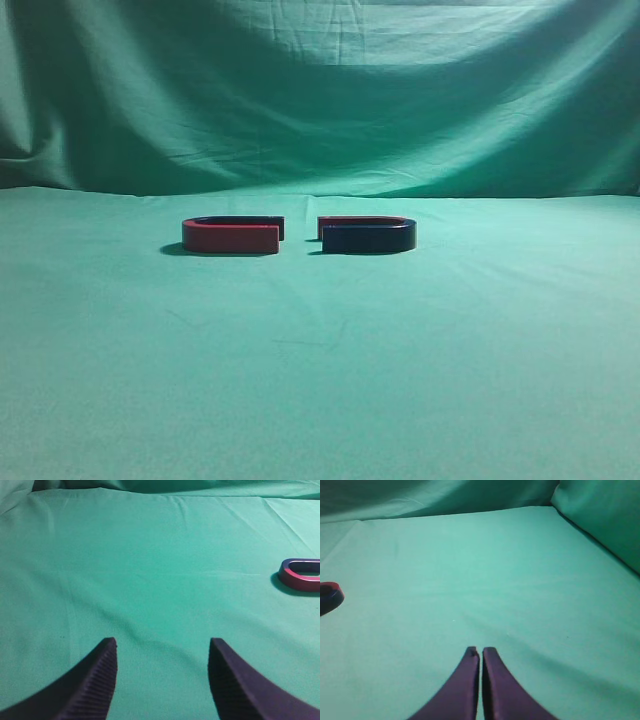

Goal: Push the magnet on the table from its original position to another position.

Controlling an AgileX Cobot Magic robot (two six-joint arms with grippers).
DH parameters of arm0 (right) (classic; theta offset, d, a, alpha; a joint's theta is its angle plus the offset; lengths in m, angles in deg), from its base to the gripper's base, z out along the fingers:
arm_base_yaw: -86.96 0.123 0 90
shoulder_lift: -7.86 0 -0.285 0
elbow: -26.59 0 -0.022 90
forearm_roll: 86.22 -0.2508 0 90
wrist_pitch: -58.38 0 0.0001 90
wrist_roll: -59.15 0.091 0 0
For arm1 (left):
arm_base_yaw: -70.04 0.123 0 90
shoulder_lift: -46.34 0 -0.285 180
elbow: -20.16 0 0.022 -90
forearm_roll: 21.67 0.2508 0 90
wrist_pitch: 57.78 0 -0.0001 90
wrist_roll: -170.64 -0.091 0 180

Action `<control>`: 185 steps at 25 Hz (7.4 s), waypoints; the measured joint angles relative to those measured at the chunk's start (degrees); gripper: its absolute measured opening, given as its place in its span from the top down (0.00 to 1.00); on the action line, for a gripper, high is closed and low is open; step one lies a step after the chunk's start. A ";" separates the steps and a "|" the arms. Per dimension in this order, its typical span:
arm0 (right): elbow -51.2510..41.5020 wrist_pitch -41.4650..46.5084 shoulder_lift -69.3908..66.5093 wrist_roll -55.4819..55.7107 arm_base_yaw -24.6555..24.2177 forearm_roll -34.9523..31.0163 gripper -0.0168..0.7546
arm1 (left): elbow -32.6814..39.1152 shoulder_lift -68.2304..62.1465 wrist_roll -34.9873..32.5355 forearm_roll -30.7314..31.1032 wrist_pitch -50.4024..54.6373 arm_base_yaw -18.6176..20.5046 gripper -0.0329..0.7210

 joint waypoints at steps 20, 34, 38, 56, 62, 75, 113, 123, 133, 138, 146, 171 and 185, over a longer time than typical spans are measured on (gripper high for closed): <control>0.00 0.00 0.00 0.13 -0.03 0.00 0.98 | 0.00 0.00 0.00 0.00 0.00 0.00 0.46; -0.11 -29.47 0.00 4.08 -0.03 -10.43 0.98 | 0.00 0.00 0.00 0.00 0.00 0.00 0.46; 1.20 -34.06 0.00 5.10 -0.03 -11.78 0.98 | 0.00 0.00 0.00 0.00 0.00 0.00 0.46; 36.44 16.29 -38.39 -9.67 -0.03 -11.91 0.98 | 0.00 0.00 0.00 0.00 0.00 0.00 0.46; 42.60 21.81 -44.16 -10.16 -0.03 -16.76 0.98 | 0.00 0.00 0.00 0.00 0.00 0.00 0.46; 47.98 28.97 -52.90 -18.53 2.17 -23.52 0.98 | 0.00 0.00 0.00 0.00 0.00 0.00 0.46; 92.54 34.66 -121.60 5.45 23.06 -6.09 0.98 | 0.00 0.00 0.00 0.00 0.00 0.00 0.46; 95.74 32.82 -123.63 5.45 23.42 -6.84 0.98 | 0.00 0.00 0.00 0.00 0.00 0.00 0.46; 95.74 29.51 -123.74 5.71 27.04 -6.92 0.98 | 0.00 0.00 0.00 0.00 0.00 0.00 0.46; 98.00 31.66 -123.82 6.22 27.04 -6.18 0.98 | 0.00 0.00 0.00 0.00 0.00 0.00 0.46; 111.15 46.93 -120.17 6.48 27.08 -4.29 0.98 | 0.00 0.00 0.00 0.00 0.00 0.00 0.46; 91.79 49.06 -71.07 8.46 32.79 1.04 0.98 | 0.00 0.00 0.00 0.00 0.00 0.00 0.46; 52.51 22.97 -35.98 2.07 32.79 0.68 0.98 | 0.00 0.00 0.00 0.00 0.00 0.00 0.46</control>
